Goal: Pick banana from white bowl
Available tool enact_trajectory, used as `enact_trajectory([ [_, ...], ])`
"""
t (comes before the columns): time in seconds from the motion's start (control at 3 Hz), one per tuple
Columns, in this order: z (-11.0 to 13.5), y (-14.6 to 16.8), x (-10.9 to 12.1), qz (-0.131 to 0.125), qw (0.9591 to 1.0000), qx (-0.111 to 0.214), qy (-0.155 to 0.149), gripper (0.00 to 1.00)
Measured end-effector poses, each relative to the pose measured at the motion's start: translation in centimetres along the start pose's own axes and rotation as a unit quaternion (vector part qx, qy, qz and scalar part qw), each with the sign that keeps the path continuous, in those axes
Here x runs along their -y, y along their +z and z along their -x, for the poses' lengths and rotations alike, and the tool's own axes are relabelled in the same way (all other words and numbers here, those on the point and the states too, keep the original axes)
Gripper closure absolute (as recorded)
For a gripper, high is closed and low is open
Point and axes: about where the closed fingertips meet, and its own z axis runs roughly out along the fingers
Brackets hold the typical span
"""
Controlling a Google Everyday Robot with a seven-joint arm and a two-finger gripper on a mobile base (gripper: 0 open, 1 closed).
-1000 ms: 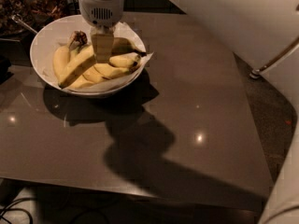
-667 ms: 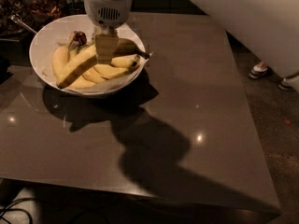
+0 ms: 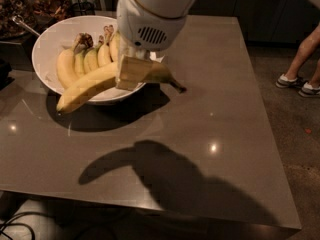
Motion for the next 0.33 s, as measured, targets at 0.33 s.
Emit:
enact_trajectory([
  [0.33, -0.09, -0.22, -0.31, 0.0, 1.0, 0.0, 0.002, 1.0],
])
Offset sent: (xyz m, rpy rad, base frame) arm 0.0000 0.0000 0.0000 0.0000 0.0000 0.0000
